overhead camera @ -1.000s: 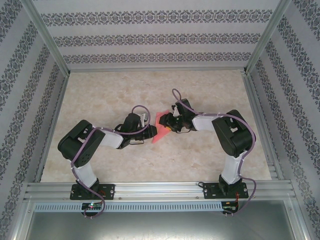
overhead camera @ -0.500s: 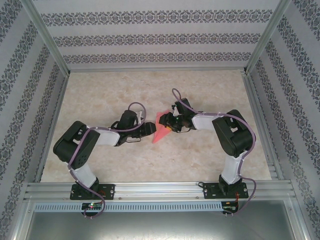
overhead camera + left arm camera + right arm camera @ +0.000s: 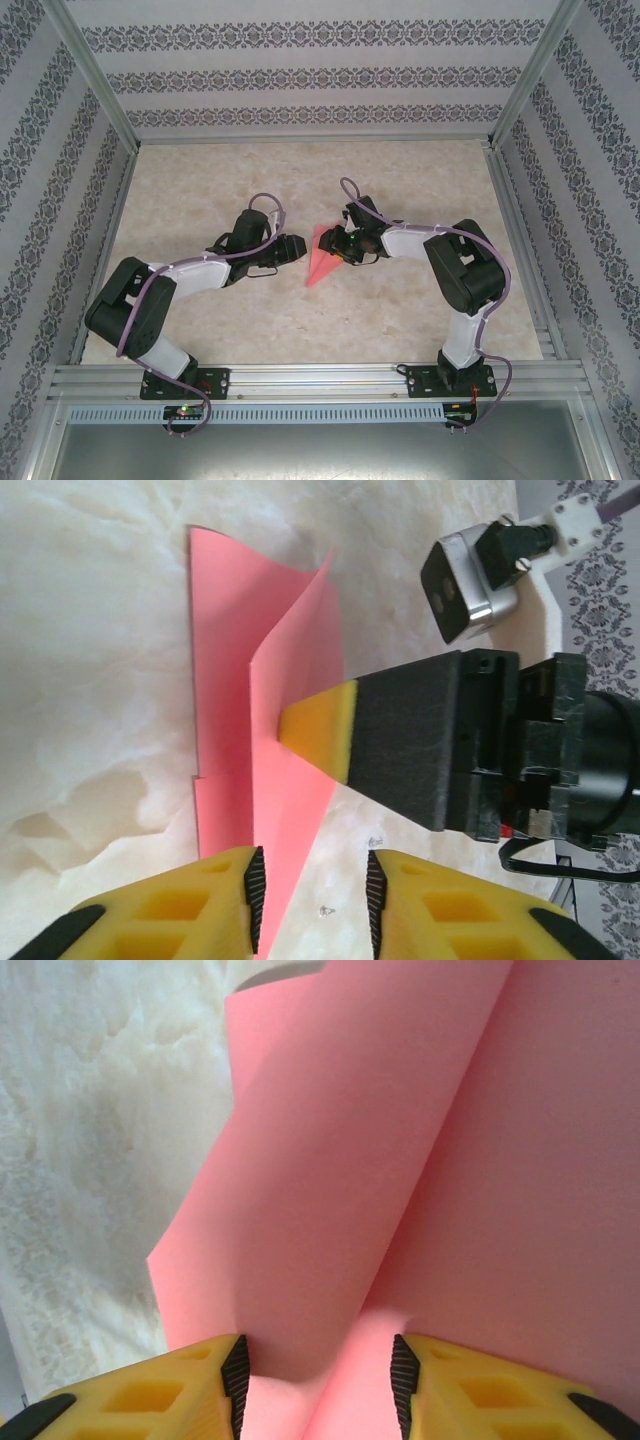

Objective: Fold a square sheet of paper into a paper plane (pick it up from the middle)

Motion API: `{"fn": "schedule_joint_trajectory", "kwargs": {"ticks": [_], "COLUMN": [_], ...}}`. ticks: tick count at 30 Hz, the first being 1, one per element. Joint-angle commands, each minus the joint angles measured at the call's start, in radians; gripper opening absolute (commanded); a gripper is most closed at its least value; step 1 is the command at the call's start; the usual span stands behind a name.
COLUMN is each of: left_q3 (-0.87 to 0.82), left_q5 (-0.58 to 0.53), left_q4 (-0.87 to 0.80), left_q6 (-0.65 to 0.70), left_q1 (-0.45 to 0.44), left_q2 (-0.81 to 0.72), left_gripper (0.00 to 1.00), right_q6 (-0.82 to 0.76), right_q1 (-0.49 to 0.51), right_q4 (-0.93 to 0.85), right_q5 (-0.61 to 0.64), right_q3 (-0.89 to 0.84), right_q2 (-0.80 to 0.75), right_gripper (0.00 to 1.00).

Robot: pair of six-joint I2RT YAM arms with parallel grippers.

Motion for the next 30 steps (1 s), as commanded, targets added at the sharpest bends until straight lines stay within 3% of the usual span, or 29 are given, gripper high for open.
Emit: {"fn": "schedule_joint_trajectory", "kwargs": {"ticks": [1,9,19,30], "left_q3": [0.023,0.053,0.085,0.092], "left_q5": [0.045,0.090,0.120,0.136], "left_q4": [0.023,0.093,0.097,0.086], "left_q6": [-0.031,-0.067,-0.064,-0.063], "left_q1": [-0.010,-0.030,-0.036,-0.046], "left_q2": [0.047,0.121,0.194,0.238], "left_gripper": [0.33,0.25,0.16,0.13], "right_q6": [-0.028,-0.046,-0.072,-0.084], "right_q1": [0.010,0.024,0.032,0.036], "right_q4": [-0.135,-0.198,-0.255,-0.296], "right_q5": [0.088,0.113,0.112,0.112], "right_q3": [-0.004,0.024,0.062,0.090], "right_q2": [0.049,0.075,0.112,0.146], "right_gripper": [0.41,0.35,0.37,0.40]}}
